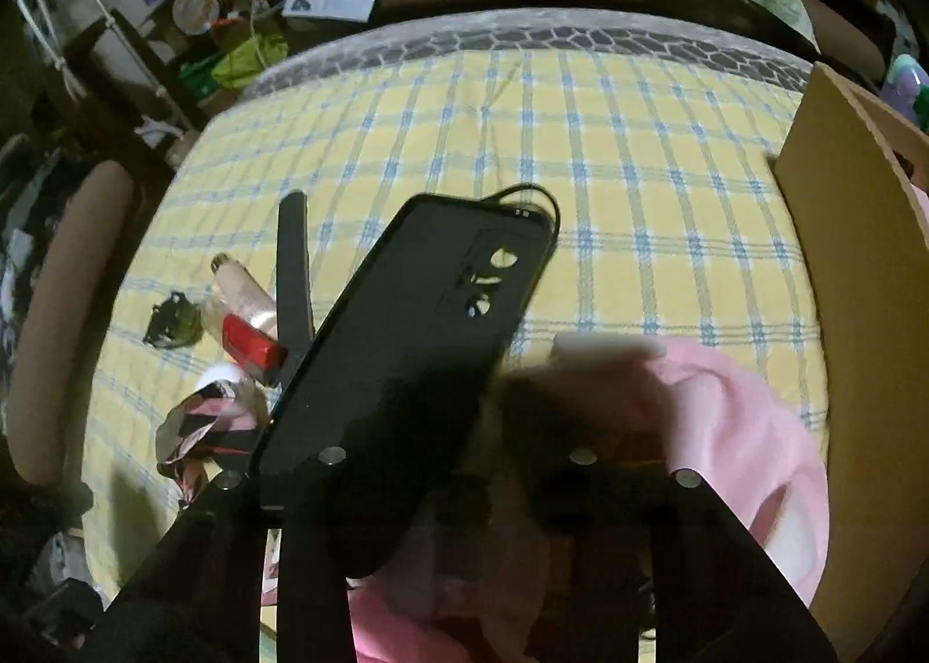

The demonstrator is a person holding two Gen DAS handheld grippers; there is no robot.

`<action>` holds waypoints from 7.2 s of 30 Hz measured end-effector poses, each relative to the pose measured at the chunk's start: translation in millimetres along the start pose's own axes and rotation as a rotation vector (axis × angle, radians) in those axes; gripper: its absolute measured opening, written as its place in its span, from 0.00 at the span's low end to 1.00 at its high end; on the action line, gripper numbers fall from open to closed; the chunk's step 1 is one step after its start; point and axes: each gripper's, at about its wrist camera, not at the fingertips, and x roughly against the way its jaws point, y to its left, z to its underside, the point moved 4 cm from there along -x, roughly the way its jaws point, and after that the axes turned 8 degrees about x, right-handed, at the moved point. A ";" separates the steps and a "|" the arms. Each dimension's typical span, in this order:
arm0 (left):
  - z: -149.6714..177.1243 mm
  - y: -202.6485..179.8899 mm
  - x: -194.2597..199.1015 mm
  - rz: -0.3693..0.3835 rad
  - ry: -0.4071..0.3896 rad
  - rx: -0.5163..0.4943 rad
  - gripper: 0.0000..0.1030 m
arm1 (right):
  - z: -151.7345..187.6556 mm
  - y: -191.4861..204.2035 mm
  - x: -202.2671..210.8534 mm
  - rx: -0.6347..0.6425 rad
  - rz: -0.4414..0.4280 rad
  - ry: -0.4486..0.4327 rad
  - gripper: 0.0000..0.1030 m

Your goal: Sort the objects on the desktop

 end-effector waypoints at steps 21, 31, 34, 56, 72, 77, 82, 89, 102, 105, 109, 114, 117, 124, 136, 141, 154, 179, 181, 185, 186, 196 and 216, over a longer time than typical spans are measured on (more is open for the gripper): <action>-2.7 4.1 9.3 0.039 -0.026 0.079 1.00 | -17.3 15.4 31.9 -0.017 -0.022 0.041 0.86; -11.5 23.2 12.3 0.038 -0.024 0.123 1.00 | -28.7 26.8 -36.1 -0.067 0.199 0.157 0.89; -12.7 26.7 14.4 0.051 -0.025 0.128 1.00 | -29.6 30.6 -40.3 -0.016 0.222 0.149 0.82; 20.9 -81.6 26.8 0.100 -0.090 -0.335 1.00 | -6.8 76.7 132.5 0.084 -0.319 -0.050 0.79; -10.9 2.0 51.5 0.330 -0.119 0.091 0.04 | -1.5 47.9 169.5 0.011 -0.412 -0.118 0.85; -21.1 25.3 58.7 0.319 -0.158 0.155 0.04 | -2.2 34.8 122.9 0.119 -0.116 -0.051 0.82; -25.2 34.1 53.3 0.333 -0.156 0.187 0.04 | -4.9 36.8 53.1 0.199 0.003 0.056 0.53; -24.6 29.3 33.1 0.289 -0.094 0.175 0.04 | -15.0 34.4 -14.6 0.214 0.090 0.179 0.41; -27.2 25.3 58.3 0.334 -0.151 0.175 0.04 | -16.1 13.2 58.3 0.162 -0.064 0.008 0.18; -26.5 21.7 62.8 0.342 -0.165 0.173 0.04 | -21.0 8.2 105.9 0.135 -0.110 -0.085 0.18; -25.1 14.3 67.5 0.360 -0.179 0.171 0.04 | -30.5 -8.5 181.2 0.093 -0.156 -0.259 0.18; -22.8 -7.6 74.8 0.398 -0.188 0.136 0.04 | -28.7 -38.4 263.7 0.032 -0.197 -0.412 0.18; -17.6 -25.1 78.7 0.401 -0.186 0.096 0.04 | -20.2 -50.6 296.0 0.059 -0.156 -0.409 0.18; -2.5 -95.2 76.0 0.471 -0.101 0.037 0.04 | 17.0 -137.4 324.4 0.096 0.088 -0.268 0.18; 15.5 -278.6 20.8 0.561 0.002 -0.056 0.04 | 106.8 -288.8 217.3 -0.053 0.225 0.024 0.18; 22.7 -318.1 -24.8 0.508 0.026 -0.053 0.04 | 133.5 -289.8 184.9 0.002 0.247 0.120 0.19; -21.1 -388.5 -99.3 0.321 -0.007 -0.254 0.04 | 131.5 -286.7 237.9 -0.067 0.062 -0.088 0.65; -74.0 -393.3 -152.4 0.120 -0.018 -0.371 0.88 | 128.0 -281.6 213.5 -0.050 0.027 -0.061 0.65; -72.6 -391.2 -139.3 0.121 -0.021 -0.381 0.88 | 125.7 -278.3 214.4 -0.056 0.023 -0.061 0.65; -59.5 -373.6 -101.5 0.120 -0.034 -0.427 0.93 | 120.9 -265.1 218.9 -0.065 0.012 -0.061 0.72; -53.9 -364.8 -88.7 0.121 -0.039 -0.435 0.97 | 119.5 -260.1 220.7 -0.062 0.012 -0.062 0.78; 0.2 -242.9 8.7 0.061 -0.052 -0.387 1.00 | 88.0 -218.8 216.9 -0.120 -0.062 -0.081 0.65; 35.9 -153.8 0.6 0.034 -0.030 -0.326 1.00 | 6.2 -249.9 82.7 -0.304 -0.008 0.118 0.34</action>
